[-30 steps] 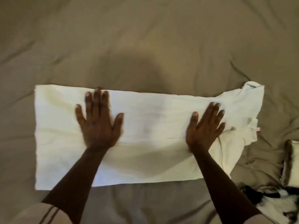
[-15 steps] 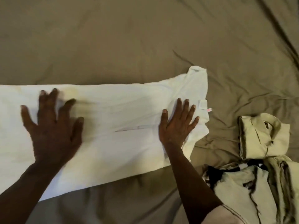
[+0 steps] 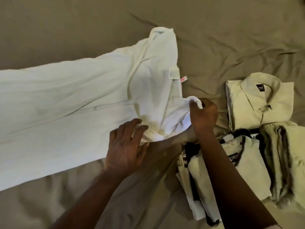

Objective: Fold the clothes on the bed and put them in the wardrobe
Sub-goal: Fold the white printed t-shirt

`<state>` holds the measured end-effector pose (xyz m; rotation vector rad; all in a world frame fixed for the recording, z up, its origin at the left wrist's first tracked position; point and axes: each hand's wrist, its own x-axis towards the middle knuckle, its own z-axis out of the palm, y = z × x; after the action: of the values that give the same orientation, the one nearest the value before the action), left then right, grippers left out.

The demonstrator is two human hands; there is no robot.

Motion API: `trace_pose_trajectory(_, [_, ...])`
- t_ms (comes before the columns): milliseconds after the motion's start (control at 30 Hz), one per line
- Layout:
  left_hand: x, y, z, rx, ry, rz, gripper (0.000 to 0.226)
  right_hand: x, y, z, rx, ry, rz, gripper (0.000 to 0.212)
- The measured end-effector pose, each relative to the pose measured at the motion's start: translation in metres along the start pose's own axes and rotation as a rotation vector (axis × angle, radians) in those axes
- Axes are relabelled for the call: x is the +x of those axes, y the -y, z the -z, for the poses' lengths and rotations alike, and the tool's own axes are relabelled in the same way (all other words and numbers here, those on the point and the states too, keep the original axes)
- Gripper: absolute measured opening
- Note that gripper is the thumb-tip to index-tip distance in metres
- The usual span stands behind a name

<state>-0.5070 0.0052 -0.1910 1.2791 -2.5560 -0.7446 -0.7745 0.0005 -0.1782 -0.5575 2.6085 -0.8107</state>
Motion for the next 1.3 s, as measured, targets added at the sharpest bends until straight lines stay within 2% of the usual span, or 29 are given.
trace_pose_trajectory(100, [0.002, -0.015, -0.003, 0.055, 0.065, 0.101, 0.062, 0.015, -0.015, 0.023, 0.069, -0.066, -0.214, 0.012])
trace_pose_trajectory(233, [0.012, -0.029, 0.001, 0.127, 0.105, 0.129, 0.076, 0.018, -0.033, 0.039, 0.146, 0.004, -0.251, 0.013])
trace_pose_trajectory(333, [0.026, -0.037, 0.006, 0.127, 0.074, 0.037, 0.072, 0.013, -0.04, 0.045, 0.266, 0.073, -0.265, 0.018])
trace_pose_trajectory(433, [0.042, -0.04, 0.004, 0.185, 0.094, -0.043, 0.06, 0.007, -0.048, 0.051, 0.472, 0.221, -0.378, 0.041])
trace_pose_trajectory(500, [0.051, -0.036, 0.002, 0.284, 0.151, -0.095, 0.06, 0.0, -0.046, 0.047, 0.438, 0.296, -0.357, 0.051])
trace_pose_trajectory(567, [0.059, -0.035, -0.004, 0.355, 0.217, -0.185, 0.062, -0.002, -0.043, 0.044, 0.477, 0.251, -0.361, 0.04])
trace_pose_trajectory(633, [0.066, -0.035, -0.006, 0.352, 0.288, -0.243, 0.058, 0.004, -0.032, 0.05, 0.748, 0.213, -0.509, 0.029])
trace_pose_trajectory(667, [0.07, -0.035, -0.005, 0.321, 0.316, -0.248, 0.055, 0.006, -0.023, 0.056, 0.923, 0.257, -0.569, 0.019])
trace_pose_trajectory(700, [0.073, -0.035, -0.004, 0.272, 0.332, -0.24, 0.052, 0.011, -0.02, 0.058, 1.078, 0.289, -0.563, 0.009])
trace_pose_trajectory(733, [0.077, -0.035, -0.001, 0.2, 0.334, -0.211, 0.048, 0.014, -0.019, 0.062, 1.13, 0.305, -0.491, 0.007])
trace_pose_trajectory(767, [0.082, -0.036, 0.001, 0.111, 0.332, -0.157, 0.043, 0.015, -0.021, 0.065, 1.021, 0.283, -0.372, 0.015])
trace_pose_trajectory(833, [0.091, -0.036, 0.007, -0.03, 0.352, 0.013, 0.034, 0.021, -0.038, 0.063, 0.577, 0.163, -0.048, 0.045])
trace_pose_trajectory(867, [0.096, -0.035, 0.007, -0.066, 0.374, 0.084, 0.033, 0.023, -0.049, 0.061, 0.342, 0.168, 0.089, 0.052])
trace_pose_trajectory(933, [0.103, -0.035, 0.006, -0.087, 0.417, 0.148, 0.034, 0.025, -0.058, 0.059, 0.082, 0.27, 0.158, 0.055])
trace_pose_trajectory(1000, [0.104, -0.039, 0.005, -0.064, 0.412, 0.169, 0.036, 0.029, -0.067, 0.058, -0.01, 0.357, 0.144, 0.048])
trace_pose_trajectory(1133, [0.1, -0.049, 0.001, -0.025, 0.324, 0.128, 0.035, 0.035, -0.054, 0.065, 0.032, 0.325, 0.14, 0.008])
trace_pose_trajectory(1300, [0.1, -0.052, -0.001, -0.097, 0.188, 0.248, 0.02, 0.046, -0.05, 0.061, 0.228, 0.235, 0.037, 0.01])
